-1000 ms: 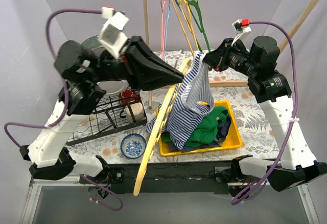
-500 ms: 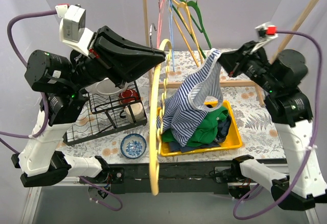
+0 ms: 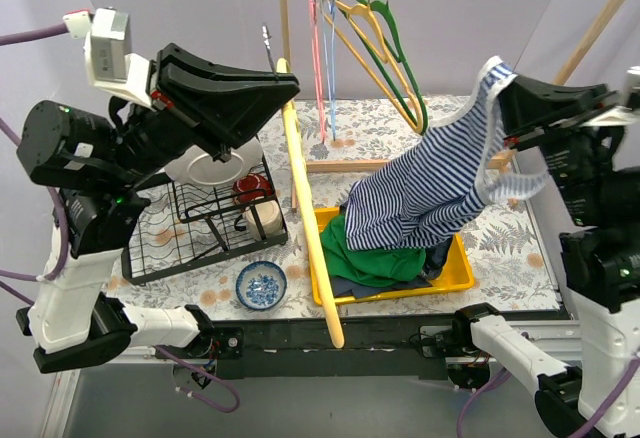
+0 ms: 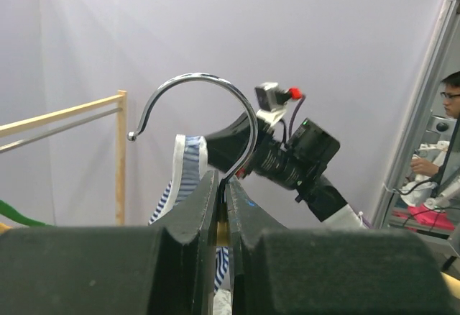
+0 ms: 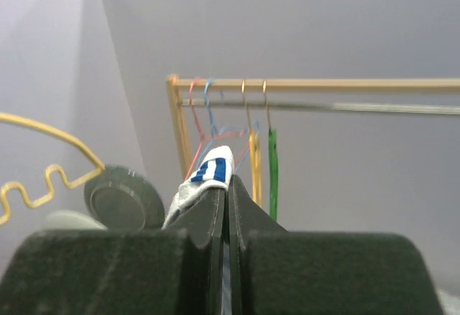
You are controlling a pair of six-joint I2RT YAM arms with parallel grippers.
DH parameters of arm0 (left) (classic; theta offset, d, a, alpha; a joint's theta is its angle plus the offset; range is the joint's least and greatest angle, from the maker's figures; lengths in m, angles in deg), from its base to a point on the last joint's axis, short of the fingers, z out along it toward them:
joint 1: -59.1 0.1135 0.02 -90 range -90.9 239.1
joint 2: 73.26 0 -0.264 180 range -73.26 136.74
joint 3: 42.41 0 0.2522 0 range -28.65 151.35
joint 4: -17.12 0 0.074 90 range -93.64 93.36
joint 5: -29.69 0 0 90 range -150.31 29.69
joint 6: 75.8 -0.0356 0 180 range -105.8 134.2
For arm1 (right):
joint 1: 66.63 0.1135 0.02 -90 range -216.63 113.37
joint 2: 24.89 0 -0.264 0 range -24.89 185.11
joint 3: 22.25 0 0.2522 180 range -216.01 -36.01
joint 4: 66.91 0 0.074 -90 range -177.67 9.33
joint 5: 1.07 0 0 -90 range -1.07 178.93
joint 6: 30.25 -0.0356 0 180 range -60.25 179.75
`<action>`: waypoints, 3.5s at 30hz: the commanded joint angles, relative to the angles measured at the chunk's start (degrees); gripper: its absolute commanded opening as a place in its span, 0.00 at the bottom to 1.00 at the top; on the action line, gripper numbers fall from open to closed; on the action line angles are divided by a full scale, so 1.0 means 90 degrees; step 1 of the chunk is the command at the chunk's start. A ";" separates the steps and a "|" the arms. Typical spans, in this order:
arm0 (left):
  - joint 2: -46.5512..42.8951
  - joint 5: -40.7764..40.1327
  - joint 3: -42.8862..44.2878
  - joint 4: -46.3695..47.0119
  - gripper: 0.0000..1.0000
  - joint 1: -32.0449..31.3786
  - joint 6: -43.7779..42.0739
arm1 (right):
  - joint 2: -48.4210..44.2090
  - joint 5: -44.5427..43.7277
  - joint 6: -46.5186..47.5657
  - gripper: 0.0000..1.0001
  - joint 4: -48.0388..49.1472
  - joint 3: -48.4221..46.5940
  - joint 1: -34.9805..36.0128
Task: Remove the tank top from the hanger
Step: Place the tank top in the bin.
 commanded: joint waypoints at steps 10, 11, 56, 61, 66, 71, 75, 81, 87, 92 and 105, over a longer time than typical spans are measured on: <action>-0.0397 -0.0892 0.0056 -0.0227 0.00 -0.0018 -0.0686 | -0.0487 0.2496 -0.2353 0.01 0.1110 0.3165 -0.0008; -0.0397 -0.0950 0.0037 -0.0227 0.00 -0.0018 -0.0744 | -0.0526 0.2758 -0.2461 0.01 0.1149 0.3272 -0.0008; -0.0846 -0.1497 -0.0725 0.0153 0.00 -0.0009 -0.0999 | -0.1200 -0.1642 -0.1789 0.62 -0.0233 0.5819 0.2512; -0.0827 -0.1527 -0.0696 0.0134 0.00 -0.0009 -0.1008 | -0.1034 -0.0935 -0.2450 0.45 0.1205 0.7527 0.2512; -0.0787 -0.1391 -0.0705 0.0046 0.00 -0.0009 -0.1076 | -0.1044 -0.0140 -0.3633 0.37 0.2846 0.9891 0.2512; -0.0739 -0.1283 -0.0803 0.0085 0.00 -0.0018 -0.1096 | -0.1336 -0.0198 -0.3498 0.36 0.2479 1.0003 0.2512; -0.0690 -0.1253 -0.0716 0.0095 0.00 -0.0018 -0.1077 | -0.1745 -0.0471 -0.3137 0.48 0.1337 0.9125 0.2512; -0.0738 -0.1244 -0.0744 0.0095 0.00 -0.0018 -0.1009 | -0.2059 -0.1670 -0.2990 0.63 -0.0782 0.7299 0.2512; -0.0729 -0.1244 -0.0803 0.0095 0.00 -0.0009 -0.0979 | -0.2108 -0.2862 -0.2726 0.57 -0.2003 0.6545 0.2512; -0.0622 -0.1088 -0.0774 0.0095 0.00 -0.0009 -0.0901 | -0.2137 -0.3352 -0.3105 0.48 -0.2464 0.6973 0.2512; -0.0018 -0.0385 -0.0492 0.0661 0.00 -0.0018 -0.0550 | -0.1551 -0.3878 -0.3019 0.62 -0.3516 0.5834 0.2512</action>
